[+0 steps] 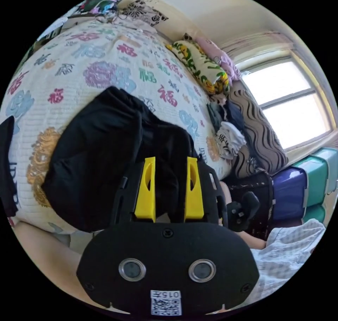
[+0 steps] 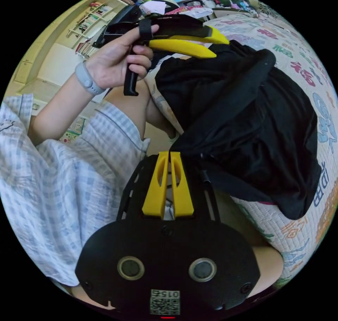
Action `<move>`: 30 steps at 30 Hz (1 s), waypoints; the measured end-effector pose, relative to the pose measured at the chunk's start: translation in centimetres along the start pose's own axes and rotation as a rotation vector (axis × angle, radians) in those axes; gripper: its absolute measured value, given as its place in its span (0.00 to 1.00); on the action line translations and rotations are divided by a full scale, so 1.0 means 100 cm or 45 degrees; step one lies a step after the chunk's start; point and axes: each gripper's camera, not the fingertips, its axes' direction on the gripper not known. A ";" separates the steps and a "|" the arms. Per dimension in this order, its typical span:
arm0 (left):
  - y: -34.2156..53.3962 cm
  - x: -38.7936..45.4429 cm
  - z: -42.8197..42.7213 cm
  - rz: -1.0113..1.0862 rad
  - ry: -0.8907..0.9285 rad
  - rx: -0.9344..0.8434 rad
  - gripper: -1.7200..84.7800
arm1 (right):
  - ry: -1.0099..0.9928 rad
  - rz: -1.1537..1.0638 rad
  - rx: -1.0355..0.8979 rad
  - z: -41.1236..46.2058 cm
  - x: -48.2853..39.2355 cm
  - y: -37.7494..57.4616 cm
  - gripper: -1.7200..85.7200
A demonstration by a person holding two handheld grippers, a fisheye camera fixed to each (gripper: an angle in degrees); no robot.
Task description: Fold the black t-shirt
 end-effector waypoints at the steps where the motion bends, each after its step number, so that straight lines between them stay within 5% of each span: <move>1: 0.001 0.002 0.009 0.011 -0.013 -0.042 0.14 | -0.027 0.012 -0.019 0.008 -0.003 0.000 0.02; 4: 0.011 0.003 0.034 0.023 0.085 -0.185 0.05 | -0.050 0.000 -0.020 0.013 -0.012 -0.001 0.02; 9: 0.060 -0.018 -0.056 -0.058 0.058 0.031 0.02 | -0.033 0.008 0.063 -0.002 -0.028 0.013 0.02; 13: 0.102 -0.026 -0.114 -0.125 -0.046 0.091 0.02 | 0.150 0.135 0.463 -0.029 -0.053 0.054 0.01; 20: 0.146 -0.003 -0.160 -0.194 -0.145 0.247 0.05 | 0.705 0.114 0.964 -0.081 -0.149 0.090 0.02; 25: 0.115 0.042 -0.163 0.008 -0.234 0.327 0.17 | 0.865 0.045 1.206 -0.081 -0.185 0.105 0.09; 30: 0.045 0.072 -0.104 0.144 -0.351 0.141 0.16 | 0.593 0.060 1.321 -0.071 -0.187 0.105 0.20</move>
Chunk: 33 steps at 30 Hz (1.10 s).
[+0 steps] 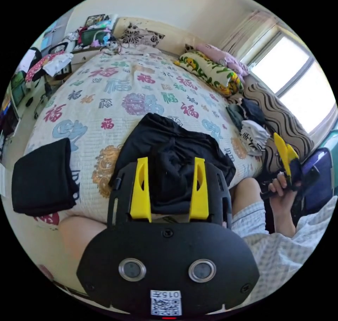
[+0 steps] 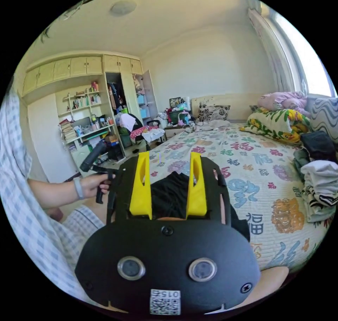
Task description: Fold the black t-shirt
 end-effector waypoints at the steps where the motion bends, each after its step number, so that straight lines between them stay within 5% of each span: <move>1: -0.006 0.001 0.009 -0.002 0.001 -0.046 0.14 | -0.075 0.011 -0.006 0.000 -0.003 -0.001 0.21; 3: -0.015 0.006 0.028 -0.001 0.106 -0.096 0.04 | -0.099 -0.057 -0.015 -0.002 -0.013 -0.004 0.20; 10: 0.029 0.009 -0.027 -0.043 0.117 -0.026 0.02 | 0.176 -0.250 0.055 -0.028 -0.044 -0.027 0.16; 14: 0.054 -0.003 -0.039 -0.091 0.139 -0.253 0.04 | 0.005 -0.125 -0.119 0.001 -0.019 -0.032 0.09; 22: -0.032 0.010 -0.028 0.115 -0.080 -0.019 0.17 | 0.125 -0.034 -0.459 0.076 0.029 -0.040 0.14; 27: -0.084 -0.018 0.050 0.066 0.178 -0.240 0.02 | -0.073 0.097 -0.620 0.110 0.057 -0.053 0.14; 33: -0.080 -0.028 -0.012 0.057 0.346 0.040 0.01 | -0.322 0.126 -0.808 0.162 0.041 -0.047 0.14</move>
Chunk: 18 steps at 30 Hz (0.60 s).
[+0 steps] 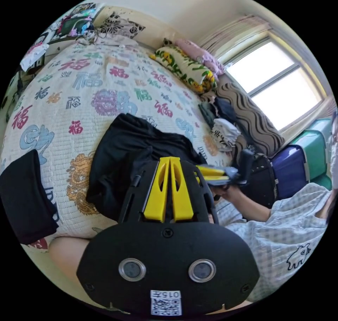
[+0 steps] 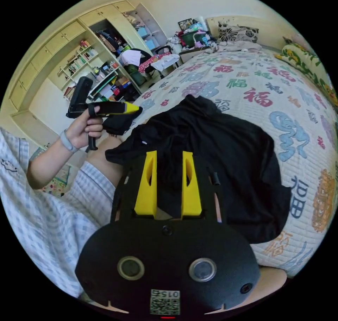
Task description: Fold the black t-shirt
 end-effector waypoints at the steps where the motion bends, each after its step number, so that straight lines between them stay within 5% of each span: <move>1: -0.001 -0.002 -0.006 -0.002 -0.011 0.013 0.02 | -0.106 0.005 -0.049 0.018 -0.002 -0.010 0.13; 5: -0.003 -0.018 -0.005 0.017 -0.156 -0.188 0.09 | -0.152 0.030 -0.320 0.072 -0.015 -0.041 0.04; 10: 0.020 -0.035 0.037 0.037 -0.287 -0.465 0.08 | -0.184 0.017 -0.220 0.023 -0.014 -0.046 0.01; 18: 0.043 -0.075 -0.069 -0.157 -0.090 0.084 0.01 | -0.192 0.022 -0.430 -0.047 -0.019 -0.009 0.02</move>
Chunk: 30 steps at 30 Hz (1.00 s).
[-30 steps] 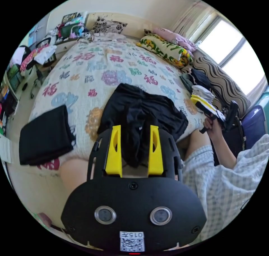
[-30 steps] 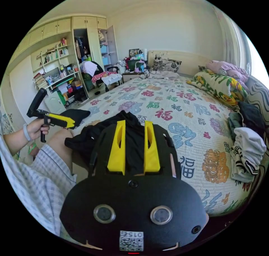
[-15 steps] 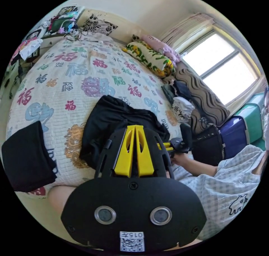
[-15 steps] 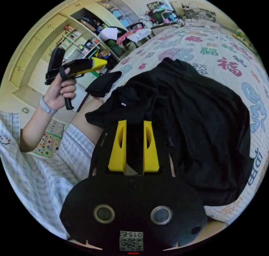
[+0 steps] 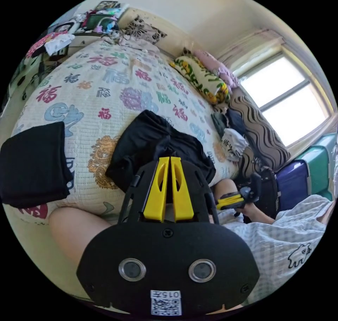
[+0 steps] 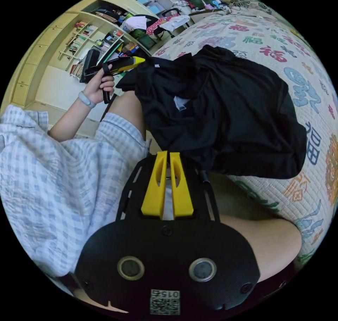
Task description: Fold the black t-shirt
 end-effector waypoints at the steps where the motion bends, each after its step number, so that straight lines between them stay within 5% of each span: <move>1: 0.002 -0.003 -0.007 -0.003 0.000 0.010 0.01 | -0.028 -0.035 -0.014 -0.003 -0.007 0.001 0.02; 10: 0.051 -0.051 -0.068 -0.119 0.035 0.081 0.01 | 0.338 -0.068 0.047 -0.071 -0.020 -0.047 0.09; 13: 0.057 -0.063 -0.072 -0.139 0.076 0.099 0.01 | 0.285 -0.178 0.144 -0.089 -0.032 -0.069 0.10; 19: 0.051 -0.073 -0.084 -0.122 0.128 0.106 0.01 | 0.442 -0.487 0.100 -0.039 -0.095 -0.142 0.15; 25: 0.044 -0.087 -0.106 -0.135 0.162 0.108 0.01 | 0.649 -0.530 -0.031 -0.012 -0.109 -0.172 0.02; 30: 0.032 -0.091 -0.129 -0.086 0.078 0.080 0.01 | 0.488 -0.418 0.087 -0.070 -0.102 -0.159 0.01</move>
